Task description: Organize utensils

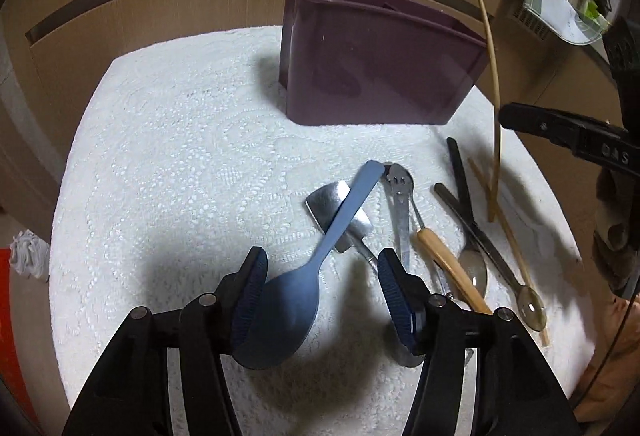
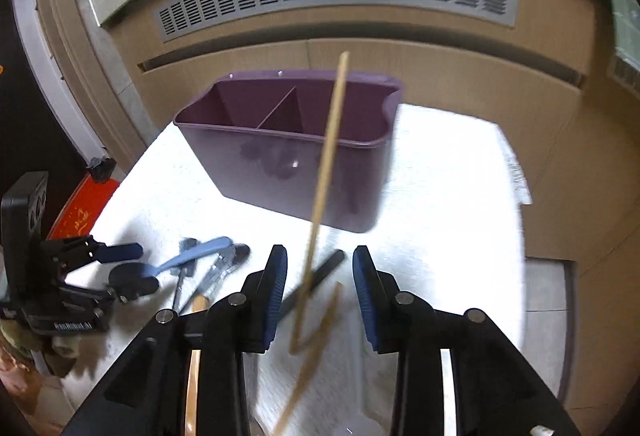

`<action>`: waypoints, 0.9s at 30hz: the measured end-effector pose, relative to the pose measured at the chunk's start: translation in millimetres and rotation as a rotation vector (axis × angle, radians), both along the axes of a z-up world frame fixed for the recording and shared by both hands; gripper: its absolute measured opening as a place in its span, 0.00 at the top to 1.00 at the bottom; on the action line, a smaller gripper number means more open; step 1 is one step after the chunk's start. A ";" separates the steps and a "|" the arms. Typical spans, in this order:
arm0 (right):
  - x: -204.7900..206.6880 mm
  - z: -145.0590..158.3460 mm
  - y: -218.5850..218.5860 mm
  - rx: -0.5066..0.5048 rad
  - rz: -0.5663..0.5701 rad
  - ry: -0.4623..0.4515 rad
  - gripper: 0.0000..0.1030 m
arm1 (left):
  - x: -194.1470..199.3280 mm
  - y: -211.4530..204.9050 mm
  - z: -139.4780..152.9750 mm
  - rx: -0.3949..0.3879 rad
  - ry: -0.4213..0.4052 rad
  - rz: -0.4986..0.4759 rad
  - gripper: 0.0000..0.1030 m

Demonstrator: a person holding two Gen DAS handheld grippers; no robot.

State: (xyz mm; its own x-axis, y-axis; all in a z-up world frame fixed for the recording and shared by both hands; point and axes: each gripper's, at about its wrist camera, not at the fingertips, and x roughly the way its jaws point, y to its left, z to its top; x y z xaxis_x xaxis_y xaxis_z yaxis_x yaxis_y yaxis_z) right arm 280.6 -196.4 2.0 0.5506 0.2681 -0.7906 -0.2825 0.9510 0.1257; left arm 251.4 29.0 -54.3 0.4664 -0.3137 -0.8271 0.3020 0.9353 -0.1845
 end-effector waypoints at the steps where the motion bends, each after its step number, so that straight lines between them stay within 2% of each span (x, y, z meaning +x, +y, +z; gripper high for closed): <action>1: 5.9 -3.6 2.8 -0.002 -0.005 0.003 0.68 | 0.1 1.1 -2.0 0.000 0.007 0.006 0.43; 2: 12.1 -7.5 6.2 -0.004 -0.006 0.006 0.69 | -0.4 2.2 -3.4 0.000 0.013 0.010 0.43; 3: 16.2 -10.8 8.8 -0.011 -0.003 0.012 0.74 | -1.3 3.2 -5.2 0.001 0.021 0.012 0.43; 5: 22.0 -16.0 14.1 -0.017 0.010 0.043 0.94 | -6.4 3.6 -6.7 0.008 0.027 0.008 0.43; 11: -9.0 12.8 -2.8 0.106 0.063 0.027 0.95 | -39.0 -9.5 -8.0 0.075 0.063 -0.060 0.44; 14: -28.8 25.2 -12.6 0.125 0.073 0.011 0.95 | -62.1 -14.2 -6.1 -0.003 0.153 -0.104 0.44; 17: -43.4 27.6 -16.1 0.092 0.070 -0.008 0.95 | -80.6 -21.0 -2.7 -0.009 0.188 -0.116 0.44; 20: -51.9 26.0 -15.3 0.032 0.045 -0.048 0.95 | -74.9 -19.2 12.3 -0.027 0.146 -0.056 0.44; 23: -56.6 23.4 -14.9 0.012 0.035 -0.068 0.95 | -41.9 -12.8 23.8 -0.057 0.130 0.055 0.44; 25: -60.1 22.0 -14.7 0.004 0.026 -0.084 0.95 | -11.8 -9.9 19.9 -0.052 0.161 0.149 0.44; 27: -64.6 21.3 -13.7 -0.013 0.011 -0.108 0.95 | 12.9 -10.3 9.8 -0.067 0.213 0.191 0.44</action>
State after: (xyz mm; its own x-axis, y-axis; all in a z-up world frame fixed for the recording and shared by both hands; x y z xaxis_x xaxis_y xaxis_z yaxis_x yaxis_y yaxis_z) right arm 216.0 -210.2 23.3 0.6300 0.2646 -0.7302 -0.3042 0.9491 0.0815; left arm 264.3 18.6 -44.5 0.3405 -0.2945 -0.8929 0.0696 0.9550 -0.2884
